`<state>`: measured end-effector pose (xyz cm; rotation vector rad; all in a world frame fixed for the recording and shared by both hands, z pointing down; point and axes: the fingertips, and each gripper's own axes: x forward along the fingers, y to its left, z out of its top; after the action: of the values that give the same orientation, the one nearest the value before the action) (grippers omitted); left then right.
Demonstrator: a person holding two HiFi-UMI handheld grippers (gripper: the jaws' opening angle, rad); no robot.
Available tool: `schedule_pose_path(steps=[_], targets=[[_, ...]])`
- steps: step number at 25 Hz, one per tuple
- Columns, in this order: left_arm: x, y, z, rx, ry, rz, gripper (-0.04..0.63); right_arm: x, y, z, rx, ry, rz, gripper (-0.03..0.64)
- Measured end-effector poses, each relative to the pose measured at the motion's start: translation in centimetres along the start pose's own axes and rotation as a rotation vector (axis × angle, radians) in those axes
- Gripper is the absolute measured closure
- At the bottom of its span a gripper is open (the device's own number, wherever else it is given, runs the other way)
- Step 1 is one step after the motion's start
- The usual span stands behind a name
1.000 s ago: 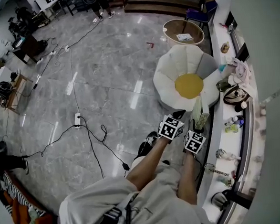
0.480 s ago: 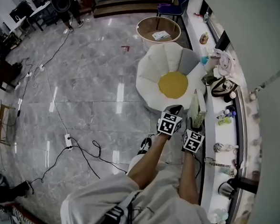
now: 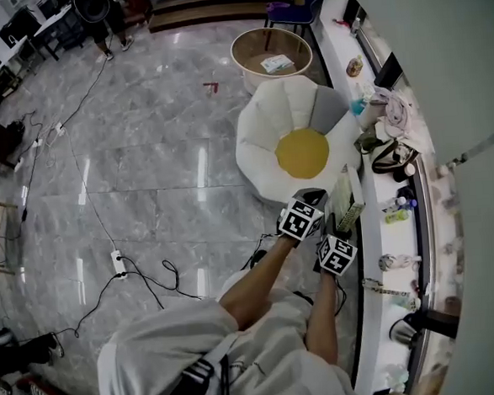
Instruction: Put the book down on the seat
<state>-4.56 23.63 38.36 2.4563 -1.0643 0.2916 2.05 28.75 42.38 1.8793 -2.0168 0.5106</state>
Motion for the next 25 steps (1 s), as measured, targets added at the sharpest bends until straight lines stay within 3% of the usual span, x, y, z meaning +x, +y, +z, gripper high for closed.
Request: schedule_pose_path(steps=[3,7,13,17,25], targets=[[-1.3,0.1,-0.4,0.013,-0.002,-0.046,0.586,-0.6,1.8,0.1,-0.003,-0.012,-0.007,0.459],[-2.1,3.0,0.4,-0.017,-0.040,-0.008,0.586,1.2,3.7,1.0,-0.035,-0.011,0.016,0.459],[-1.4,4.7,0.8,-0.028,-0.061,0.041,0.586,3.0,2.1,0.4,-0.010,0.005,-0.001,0.459],[-0.5,5.7,0.1,-0.031,-0.031,0.084,0.586,4.2,1.3,0.0,0.011,0.020,0.008,0.459],[3.7,6.4,1.9,-0.021,-0.015,0.146,0.586,7.7,-1.3,2.9,0.025,0.006,0.048,0.459]])
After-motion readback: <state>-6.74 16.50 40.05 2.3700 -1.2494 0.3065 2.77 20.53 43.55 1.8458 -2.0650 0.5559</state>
